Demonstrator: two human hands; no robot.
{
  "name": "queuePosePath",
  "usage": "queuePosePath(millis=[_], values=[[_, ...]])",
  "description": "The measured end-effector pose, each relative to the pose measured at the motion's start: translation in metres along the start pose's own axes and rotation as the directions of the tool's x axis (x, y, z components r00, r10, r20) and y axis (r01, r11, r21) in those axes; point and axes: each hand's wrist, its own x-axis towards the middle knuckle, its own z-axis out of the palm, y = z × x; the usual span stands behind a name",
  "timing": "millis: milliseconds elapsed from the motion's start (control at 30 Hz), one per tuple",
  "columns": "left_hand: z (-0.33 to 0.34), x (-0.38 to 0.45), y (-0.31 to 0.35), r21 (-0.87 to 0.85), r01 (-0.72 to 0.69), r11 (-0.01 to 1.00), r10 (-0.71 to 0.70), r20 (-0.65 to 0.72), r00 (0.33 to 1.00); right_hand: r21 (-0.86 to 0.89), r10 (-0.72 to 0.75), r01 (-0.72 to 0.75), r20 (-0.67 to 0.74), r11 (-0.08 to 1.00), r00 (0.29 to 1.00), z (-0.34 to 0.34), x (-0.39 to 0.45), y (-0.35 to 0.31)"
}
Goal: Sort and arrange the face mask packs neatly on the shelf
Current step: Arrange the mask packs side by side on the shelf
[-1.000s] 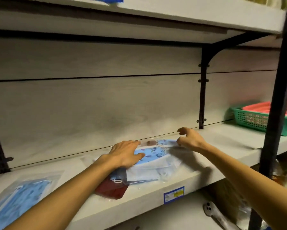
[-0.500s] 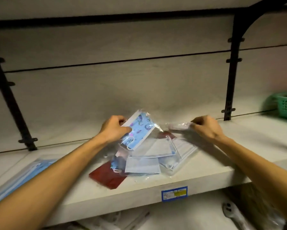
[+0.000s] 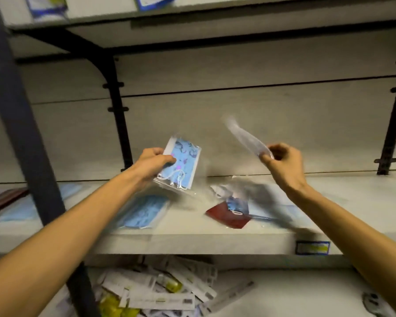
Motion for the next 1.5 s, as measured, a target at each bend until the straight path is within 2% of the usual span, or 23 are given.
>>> queuePosePath(millis=[233,400,600,700,833,1033,1200,1400,1500], values=[[-0.090,-0.039,-0.049,-0.046,0.046,0.998,-0.045,0.032,0.998,0.032,-0.153,0.151,0.097,0.988,0.983,0.075,-0.077,-0.064],[-0.144,-0.089,-0.071,-0.154,-0.041,0.987,0.061,0.124,0.990,0.025,-0.243,0.243,0.019,0.970,0.970,0.119,-0.135,-0.099],[-0.210,-0.130,-0.092,-0.169,-0.135,0.976,0.171,0.221,0.960,0.222,-0.420,0.406,0.022,0.887,0.907,0.201,-0.220,-0.158],[-0.263,-0.137,-0.111,-0.160,-0.151,0.975,0.169,0.107,0.980,0.283,-0.526,0.500,0.020,0.818,0.850,0.242,-0.252,-0.182],[-0.338,-0.138,-0.147,-0.148,-0.116,0.982,0.103,-0.090,0.991,0.335,-0.663,0.586,0.194,0.737,0.723,0.311,-0.283,-0.216],[-0.447,-0.121,-0.202,-0.179,0.008,0.984,-0.057,-0.270,0.961,0.218,-0.738,0.709,0.290,0.671,0.609,0.428,-0.286,-0.248],[-0.527,-0.075,-0.234,-0.264,0.157,0.952,-0.230,-0.275,0.934,0.156,-0.747,0.778,0.442,0.609,0.496,0.520,-0.249,-0.258],[-0.596,-0.004,-0.250,-0.083,0.261,0.962,-0.273,-0.225,0.935,0.169,-0.727,0.830,0.593,0.532,0.346,0.609,-0.210,-0.280],[-0.615,0.024,-0.259,0.038,0.257,0.966,-0.242,-0.236,0.941,0.167,-0.701,0.821,0.628,0.546,0.339,0.646,-0.203,-0.288]])
